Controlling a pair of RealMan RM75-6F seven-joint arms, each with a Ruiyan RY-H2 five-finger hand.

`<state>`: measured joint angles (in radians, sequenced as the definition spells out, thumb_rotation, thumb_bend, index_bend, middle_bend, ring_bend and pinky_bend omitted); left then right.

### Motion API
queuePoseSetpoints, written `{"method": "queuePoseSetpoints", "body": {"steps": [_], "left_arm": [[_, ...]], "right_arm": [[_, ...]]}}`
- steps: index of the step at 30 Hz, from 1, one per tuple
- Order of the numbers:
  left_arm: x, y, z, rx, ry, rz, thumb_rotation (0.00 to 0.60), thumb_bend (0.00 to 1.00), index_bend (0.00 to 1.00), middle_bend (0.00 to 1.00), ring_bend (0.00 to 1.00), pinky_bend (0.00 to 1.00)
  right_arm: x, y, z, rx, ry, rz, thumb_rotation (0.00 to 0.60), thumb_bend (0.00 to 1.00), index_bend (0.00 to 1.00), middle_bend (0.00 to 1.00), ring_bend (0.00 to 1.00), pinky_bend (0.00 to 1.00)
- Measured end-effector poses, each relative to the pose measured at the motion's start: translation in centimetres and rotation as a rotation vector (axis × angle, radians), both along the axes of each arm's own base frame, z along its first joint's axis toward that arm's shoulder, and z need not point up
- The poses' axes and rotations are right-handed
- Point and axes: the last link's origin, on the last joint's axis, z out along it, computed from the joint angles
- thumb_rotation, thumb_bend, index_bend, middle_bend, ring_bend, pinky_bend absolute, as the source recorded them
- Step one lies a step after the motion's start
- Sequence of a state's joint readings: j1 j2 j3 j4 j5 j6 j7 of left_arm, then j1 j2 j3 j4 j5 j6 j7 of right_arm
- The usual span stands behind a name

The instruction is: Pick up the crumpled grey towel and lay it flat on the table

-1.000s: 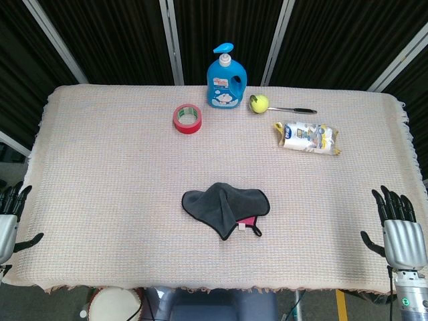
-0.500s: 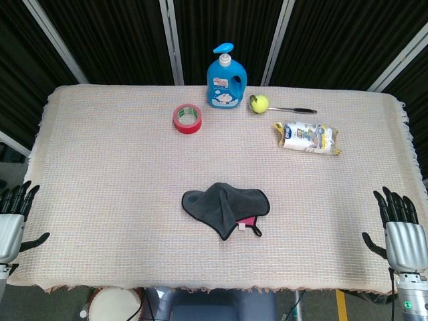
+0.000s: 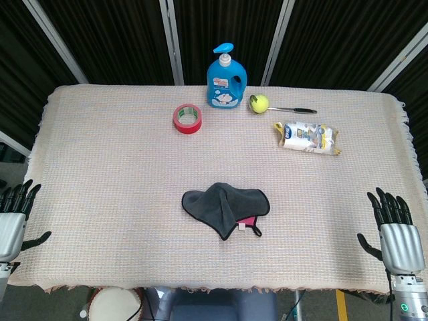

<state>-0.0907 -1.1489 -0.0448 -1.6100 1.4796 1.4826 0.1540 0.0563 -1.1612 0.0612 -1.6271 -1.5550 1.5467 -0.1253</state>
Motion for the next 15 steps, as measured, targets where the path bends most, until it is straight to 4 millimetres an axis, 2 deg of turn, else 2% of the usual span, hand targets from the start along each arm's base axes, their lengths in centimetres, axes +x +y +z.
{"method": "queuePoseSetpoints", "body": {"steps": [6,12,15], "left_arm": [[-0.2,0.0,0.0,0.0,0.004,0.008,0.6,0.0,0.0,0.0,0.0,0.0],[-0.4,0.1,-0.2,-0.005,0.013,0.011,0.6,0.0,0.0,0.0,0.0,0.0],[-0.5,0.2,-0.4,-0.008,0.02,0.013,0.6,0.0,0.0,0.0,0.0,0.0]], "right_arm": [[1.8,-0.5,-2.3,0.042,-0.012,0.073,0.6,0.28,0.22,0.05,0.04,0.13],[3.8,-1.3,-4.9,0.091,-0.05,0.116,0.6,0.28,0.33,0.1,0.08,0.15],[4.8,-1.8,-6.2,0.106,-0.07,0.138,0.6,0.28,0.34,0.11,0.09,0.16]]}}
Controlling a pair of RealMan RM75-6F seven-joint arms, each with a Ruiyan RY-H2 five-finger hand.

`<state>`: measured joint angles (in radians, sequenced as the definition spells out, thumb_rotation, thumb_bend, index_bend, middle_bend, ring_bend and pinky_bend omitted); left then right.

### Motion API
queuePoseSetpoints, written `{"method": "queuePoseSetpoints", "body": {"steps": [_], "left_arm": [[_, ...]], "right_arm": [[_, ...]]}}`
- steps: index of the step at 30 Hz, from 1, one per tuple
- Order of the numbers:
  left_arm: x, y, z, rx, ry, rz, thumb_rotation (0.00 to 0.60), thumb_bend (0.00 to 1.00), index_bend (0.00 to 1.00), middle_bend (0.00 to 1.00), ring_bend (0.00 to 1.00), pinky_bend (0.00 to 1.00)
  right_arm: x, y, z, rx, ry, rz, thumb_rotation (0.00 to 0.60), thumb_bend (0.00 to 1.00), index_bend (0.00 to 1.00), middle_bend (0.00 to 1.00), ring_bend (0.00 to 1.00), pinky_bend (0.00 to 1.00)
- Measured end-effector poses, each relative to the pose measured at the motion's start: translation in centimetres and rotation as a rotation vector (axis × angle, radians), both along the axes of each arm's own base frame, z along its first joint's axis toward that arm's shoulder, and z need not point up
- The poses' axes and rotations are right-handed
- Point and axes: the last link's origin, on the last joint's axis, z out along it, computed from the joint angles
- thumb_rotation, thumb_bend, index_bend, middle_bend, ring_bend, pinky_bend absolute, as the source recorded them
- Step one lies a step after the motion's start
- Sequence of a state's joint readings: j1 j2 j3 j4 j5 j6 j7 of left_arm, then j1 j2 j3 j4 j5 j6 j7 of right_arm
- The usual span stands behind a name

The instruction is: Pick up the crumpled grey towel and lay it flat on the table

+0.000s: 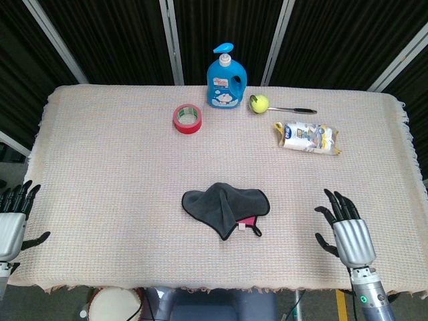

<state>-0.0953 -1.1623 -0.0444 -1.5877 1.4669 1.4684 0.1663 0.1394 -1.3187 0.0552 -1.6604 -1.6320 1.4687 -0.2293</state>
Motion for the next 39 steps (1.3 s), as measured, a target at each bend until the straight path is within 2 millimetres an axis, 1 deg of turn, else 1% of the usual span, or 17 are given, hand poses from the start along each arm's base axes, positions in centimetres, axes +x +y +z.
{"method": "queuePoseSetpoints", "body": {"steps": [4,8,13,17,25,30,33,39], "left_arm": [[-0.2,0.1,-0.2,-0.002,0.005,0.008,0.6,0.0,0.0,0.0,0.0,0.0],[-0.4,0.2,-0.3,-0.003,0.006,0.011,0.6,0.0,0.0,0.0,0.0,0.0],[-0.4,0.3,-0.3,-0.004,0.002,0.012,0.6,0.0,0.0,0.0,0.0,0.0],[-0.4,0.3,-0.4,-0.003,-0.003,0.011,0.6,0.0,0.0,0.0,0.0,0.0],[-0.2,0.5,-0.7,-0.008,-0.008,0.007,0.6,0.0,0.0,0.0,0.0,0.0],[-0.4,0.6,-0.6,-0.005,-0.016,0.016,0.6,0.0,0.0,0.0,0.0,0.0],[-0.4,0.6,-0.6,-0.003,-0.019,0.017,0.6,0.0,0.0,0.0,0.0,0.0],[-0.5,0.7,-0.8,-0.006,-0.019,0.02,0.6,0.0,0.0,0.0,0.0,0.0]], "right_arm": [[1.4,-0.6,-1.8,0.024,-0.023,0.027,0.6,0.28,0.35,0.12,0.1,0.16],[2.8,-1.3,-3.6,0.049,-0.037,0.045,0.6,0.28,0.39,0.14,0.12,0.16],[4.5,-1.8,-5.6,0.068,-0.067,0.057,0.6,0.28,0.39,0.14,0.12,0.16],[5.6,-1.8,-7.3,0.085,-0.088,0.064,0.6,0.28,0.39,0.14,0.12,0.16],[8.4,-1.1,-10.9,0.148,-0.134,0.082,0.6,0.28,0.39,0.14,0.12,0.16],[8.9,-1.2,-12.9,0.173,-0.139,0.072,0.6,0.28,0.39,0.14,0.12,0.16],[9.2,-1.5,-13.7,0.175,-0.145,0.064,0.6,0.28,0.39,0.14,0.12,0.16],[9.9,-2.1,-14.5,0.169,-0.167,0.068,0.6,0.28,0.39,0.14,0.12,0.16]]}}
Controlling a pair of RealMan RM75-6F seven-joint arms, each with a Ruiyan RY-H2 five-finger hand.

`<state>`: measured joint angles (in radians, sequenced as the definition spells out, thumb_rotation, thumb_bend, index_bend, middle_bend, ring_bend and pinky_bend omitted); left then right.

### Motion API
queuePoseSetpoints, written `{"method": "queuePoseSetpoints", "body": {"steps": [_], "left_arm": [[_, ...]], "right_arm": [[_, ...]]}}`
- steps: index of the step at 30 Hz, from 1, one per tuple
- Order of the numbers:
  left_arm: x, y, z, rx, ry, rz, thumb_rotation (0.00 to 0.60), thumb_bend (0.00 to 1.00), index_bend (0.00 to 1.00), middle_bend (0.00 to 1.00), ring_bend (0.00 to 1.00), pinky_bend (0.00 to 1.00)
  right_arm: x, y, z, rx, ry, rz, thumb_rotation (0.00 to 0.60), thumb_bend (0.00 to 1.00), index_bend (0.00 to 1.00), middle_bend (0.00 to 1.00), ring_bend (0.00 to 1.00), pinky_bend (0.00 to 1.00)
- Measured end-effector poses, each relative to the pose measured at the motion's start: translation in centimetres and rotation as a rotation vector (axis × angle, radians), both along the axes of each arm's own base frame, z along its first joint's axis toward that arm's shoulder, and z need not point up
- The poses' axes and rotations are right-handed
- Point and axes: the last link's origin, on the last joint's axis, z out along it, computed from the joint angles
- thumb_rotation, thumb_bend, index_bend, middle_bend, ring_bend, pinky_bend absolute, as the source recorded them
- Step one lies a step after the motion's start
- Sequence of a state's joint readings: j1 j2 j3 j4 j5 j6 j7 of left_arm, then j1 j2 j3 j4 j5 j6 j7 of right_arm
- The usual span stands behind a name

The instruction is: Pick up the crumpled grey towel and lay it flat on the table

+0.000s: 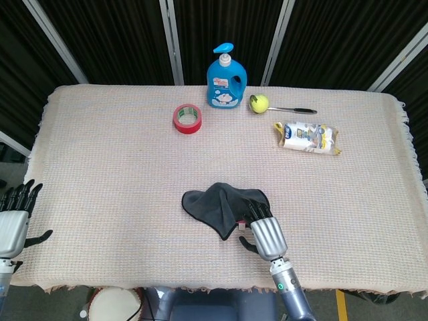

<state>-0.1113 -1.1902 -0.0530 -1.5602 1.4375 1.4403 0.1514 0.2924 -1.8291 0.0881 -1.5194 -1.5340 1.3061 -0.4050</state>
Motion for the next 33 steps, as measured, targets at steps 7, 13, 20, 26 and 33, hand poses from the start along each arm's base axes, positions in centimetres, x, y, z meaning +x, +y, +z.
{"method": "queuePoseSetpoints", "body": {"steps": [7,13,20,26,33], "left_arm": [[-0.1,0.1,-0.2,-0.007,0.003,0.007,0.6,0.0,0.0,0.0,0.0,0.0],[-0.2,0.1,-0.3,-0.011,0.003,0.011,0.6,0.0,0.0,0.0,0.0,0.0],[-0.4,0.1,-0.3,-0.009,-0.003,0.017,0.6,0.0,0.0,0.0,0.0,0.0],[-0.4,0.1,-0.3,-0.013,-0.005,0.018,0.6,0.0,0.0,0.0,0.0,0.0],[-0.3,0.0,-0.2,-0.012,-0.008,0.017,0.6,0.0,0.0,0.0,0.0,0.0]], "right_arm": [[1.3,-0.5,-0.8,-0.002,-0.03,0.014,0.6,0.28,0.39,0.14,0.13,0.16],[1.9,-1.1,-1.7,0.0,-0.019,0.02,0.6,0.28,0.39,0.14,0.14,0.16],[1.7,-2.1,-2.3,0.003,0.002,-0.001,0.6,0.28,0.41,0.16,0.15,0.19],[1.1,-2.2,-2.5,0.005,0.012,-0.011,0.6,0.28,0.49,0.21,0.17,0.2],[0.8,-2.1,-2.0,-0.021,-0.012,-0.011,0.6,0.28,0.63,0.31,0.21,0.23]]}}
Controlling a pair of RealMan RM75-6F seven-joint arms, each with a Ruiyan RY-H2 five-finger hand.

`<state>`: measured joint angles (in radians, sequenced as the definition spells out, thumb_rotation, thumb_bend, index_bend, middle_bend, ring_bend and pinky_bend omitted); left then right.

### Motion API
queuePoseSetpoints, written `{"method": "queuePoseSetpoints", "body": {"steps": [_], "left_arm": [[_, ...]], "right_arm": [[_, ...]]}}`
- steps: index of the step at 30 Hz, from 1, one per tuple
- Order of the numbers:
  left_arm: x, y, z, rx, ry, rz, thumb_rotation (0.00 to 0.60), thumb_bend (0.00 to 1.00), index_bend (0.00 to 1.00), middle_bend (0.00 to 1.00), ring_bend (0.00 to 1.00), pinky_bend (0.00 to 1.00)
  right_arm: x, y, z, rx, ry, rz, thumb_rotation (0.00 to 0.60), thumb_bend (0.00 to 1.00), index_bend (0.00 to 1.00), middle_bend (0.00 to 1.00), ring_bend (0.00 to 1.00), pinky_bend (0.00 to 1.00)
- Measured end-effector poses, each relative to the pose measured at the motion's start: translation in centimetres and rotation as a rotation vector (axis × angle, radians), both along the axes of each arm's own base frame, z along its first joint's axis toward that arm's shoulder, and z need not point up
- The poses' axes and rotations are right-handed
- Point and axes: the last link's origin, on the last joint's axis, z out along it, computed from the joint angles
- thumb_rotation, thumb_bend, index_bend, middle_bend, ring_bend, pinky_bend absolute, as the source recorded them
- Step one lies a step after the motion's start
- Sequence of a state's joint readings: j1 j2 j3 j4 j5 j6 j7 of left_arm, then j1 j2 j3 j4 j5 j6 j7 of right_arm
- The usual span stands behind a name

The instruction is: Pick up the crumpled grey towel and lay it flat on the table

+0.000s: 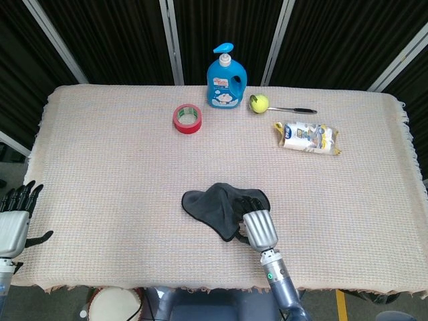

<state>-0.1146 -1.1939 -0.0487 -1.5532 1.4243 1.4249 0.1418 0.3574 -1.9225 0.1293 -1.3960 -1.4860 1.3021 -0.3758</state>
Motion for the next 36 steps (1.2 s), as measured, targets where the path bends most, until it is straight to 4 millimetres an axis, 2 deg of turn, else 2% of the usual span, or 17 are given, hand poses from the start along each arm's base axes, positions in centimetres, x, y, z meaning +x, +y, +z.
{"method": "queuePoseSetpoints", "body": {"steps": [16,27,36], "left_arm": [[0.3,0.1,-0.2,-0.008,-0.008,-0.007,0.6,0.0,0.0,0.0,0.0,0.0],[0.3,0.1,-0.2,-0.011,-0.018,-0.008,0.6,0.0,0.0,0.0,0.0,0.0],[0.2,0.2,-0.4,-0.014,-0.015,-0.004,0.6,0.0,0.0,0.0,0.0,0.0]], "right_arm": [[0.0,-0.3,0.1,-0.017,-0.037,0.011,0.6,0.3,0.65,0.31,0.21,0.23],[0.2,-0.1,-0.6,-0.008,-0.039,0.021,0.6,0.6,0.65,0.31,0.21,0.23],[1.2,-0.2,0.6,-0.033,-0.056,0.064,0.6,0.67,0.66,0.31,0.21,0.23]]}}
